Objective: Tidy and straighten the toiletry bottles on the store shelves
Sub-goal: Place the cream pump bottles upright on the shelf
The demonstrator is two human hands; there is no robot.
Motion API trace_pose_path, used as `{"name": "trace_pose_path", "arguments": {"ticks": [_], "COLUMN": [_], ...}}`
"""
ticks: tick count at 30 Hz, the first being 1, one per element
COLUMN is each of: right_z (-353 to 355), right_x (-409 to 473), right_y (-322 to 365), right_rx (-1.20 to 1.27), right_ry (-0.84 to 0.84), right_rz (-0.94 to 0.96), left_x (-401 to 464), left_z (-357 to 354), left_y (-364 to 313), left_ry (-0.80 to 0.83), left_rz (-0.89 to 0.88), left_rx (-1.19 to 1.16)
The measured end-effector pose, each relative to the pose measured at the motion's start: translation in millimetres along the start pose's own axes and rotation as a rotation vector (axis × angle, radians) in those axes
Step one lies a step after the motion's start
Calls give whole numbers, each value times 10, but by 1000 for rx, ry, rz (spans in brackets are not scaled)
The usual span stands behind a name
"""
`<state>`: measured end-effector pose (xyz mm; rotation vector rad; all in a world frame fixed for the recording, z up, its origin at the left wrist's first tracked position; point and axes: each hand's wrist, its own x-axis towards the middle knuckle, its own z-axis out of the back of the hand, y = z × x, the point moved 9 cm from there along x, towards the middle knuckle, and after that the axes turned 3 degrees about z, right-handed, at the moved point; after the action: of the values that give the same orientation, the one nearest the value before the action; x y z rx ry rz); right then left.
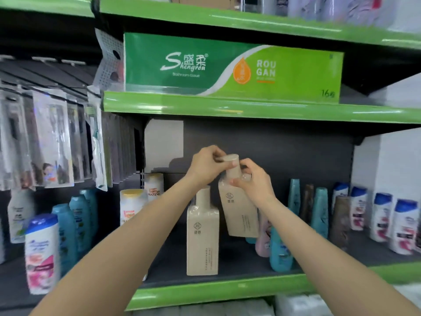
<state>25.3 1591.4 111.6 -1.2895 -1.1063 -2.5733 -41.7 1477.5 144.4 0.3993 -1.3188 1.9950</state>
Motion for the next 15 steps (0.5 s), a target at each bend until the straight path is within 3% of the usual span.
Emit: {"name": "trace_pose_path", "arguments": {"ticks": [8, 15], "right_z": [252, 468], "right_x": [-590, -1247], "right_y": [356, 522], "right_rx": [-100, -104], "right_ry": [-64, -74], "right_rz": [-97, -204], "left_x": [-634, -1149], "left_z": [57, 96], "left_y": [-237, -451], "left_ry": [14, 36], "left_rz": [11, 16], "left_rx": [-199, -192]}}
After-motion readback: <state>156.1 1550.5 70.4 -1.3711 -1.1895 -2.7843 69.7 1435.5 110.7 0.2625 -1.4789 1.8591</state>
